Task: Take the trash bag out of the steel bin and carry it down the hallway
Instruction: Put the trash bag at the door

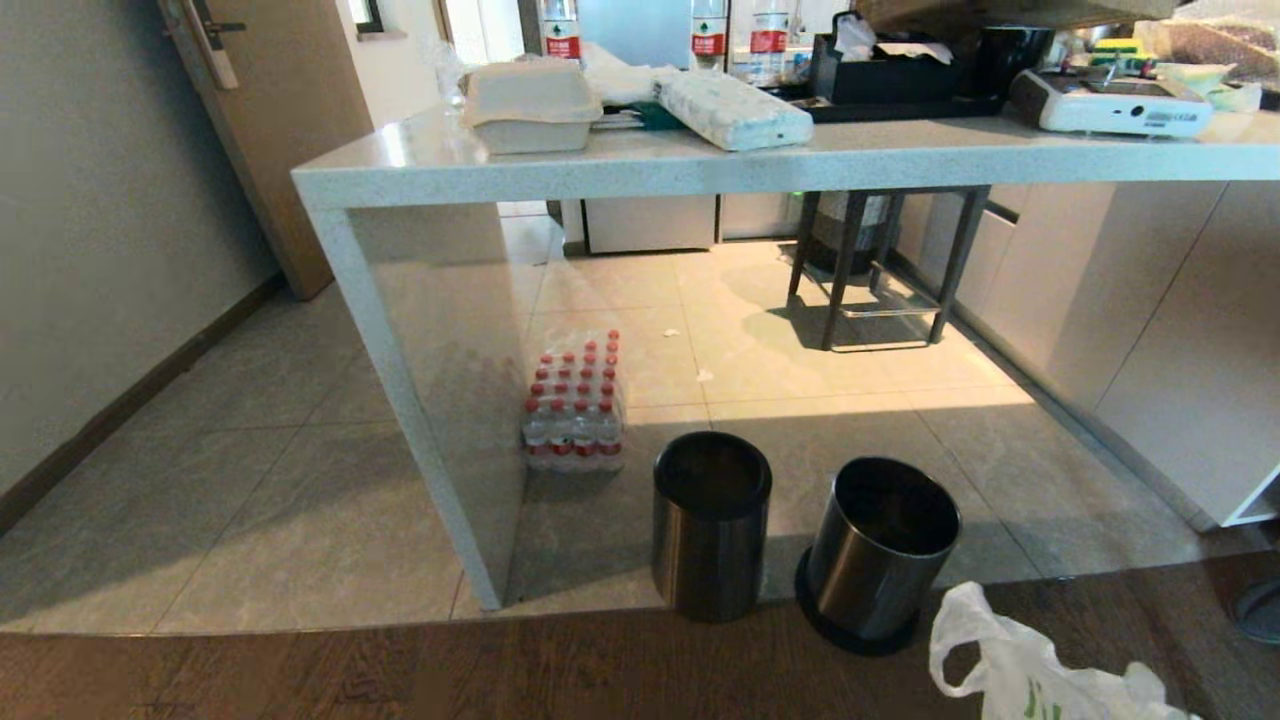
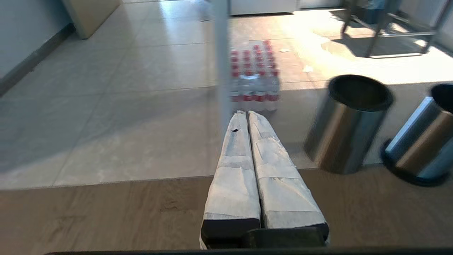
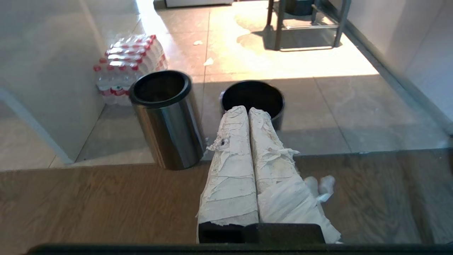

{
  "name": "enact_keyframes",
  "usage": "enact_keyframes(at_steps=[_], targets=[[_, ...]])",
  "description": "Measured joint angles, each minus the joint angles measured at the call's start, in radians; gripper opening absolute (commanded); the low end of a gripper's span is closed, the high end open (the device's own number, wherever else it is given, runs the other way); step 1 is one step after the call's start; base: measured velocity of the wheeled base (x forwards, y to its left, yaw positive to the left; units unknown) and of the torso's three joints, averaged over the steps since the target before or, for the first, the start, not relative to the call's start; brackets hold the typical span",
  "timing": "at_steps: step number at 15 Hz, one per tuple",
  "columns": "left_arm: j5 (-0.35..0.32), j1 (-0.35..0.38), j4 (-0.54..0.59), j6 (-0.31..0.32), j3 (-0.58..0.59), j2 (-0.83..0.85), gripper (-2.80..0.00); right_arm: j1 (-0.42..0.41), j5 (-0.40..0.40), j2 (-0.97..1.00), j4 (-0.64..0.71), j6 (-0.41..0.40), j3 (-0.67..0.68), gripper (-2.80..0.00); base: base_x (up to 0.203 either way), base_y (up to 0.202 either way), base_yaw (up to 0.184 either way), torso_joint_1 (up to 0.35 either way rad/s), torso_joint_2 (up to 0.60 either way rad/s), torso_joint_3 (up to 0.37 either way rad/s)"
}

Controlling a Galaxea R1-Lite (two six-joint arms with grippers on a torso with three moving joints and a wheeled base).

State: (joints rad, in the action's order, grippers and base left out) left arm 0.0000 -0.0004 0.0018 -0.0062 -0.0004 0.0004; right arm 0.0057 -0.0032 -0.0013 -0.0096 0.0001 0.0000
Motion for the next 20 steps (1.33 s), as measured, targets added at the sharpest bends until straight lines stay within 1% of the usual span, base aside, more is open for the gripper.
enact_keyframes(at_steps=[20], targets=[[0.0,0.0,0.0,0.0,0.0,0.0,-2.8,0.0,0.0,0.0,0.0,0.0,0.0,-2.8,0.0,0.193,0.001,0.002,0.0,0.001]])
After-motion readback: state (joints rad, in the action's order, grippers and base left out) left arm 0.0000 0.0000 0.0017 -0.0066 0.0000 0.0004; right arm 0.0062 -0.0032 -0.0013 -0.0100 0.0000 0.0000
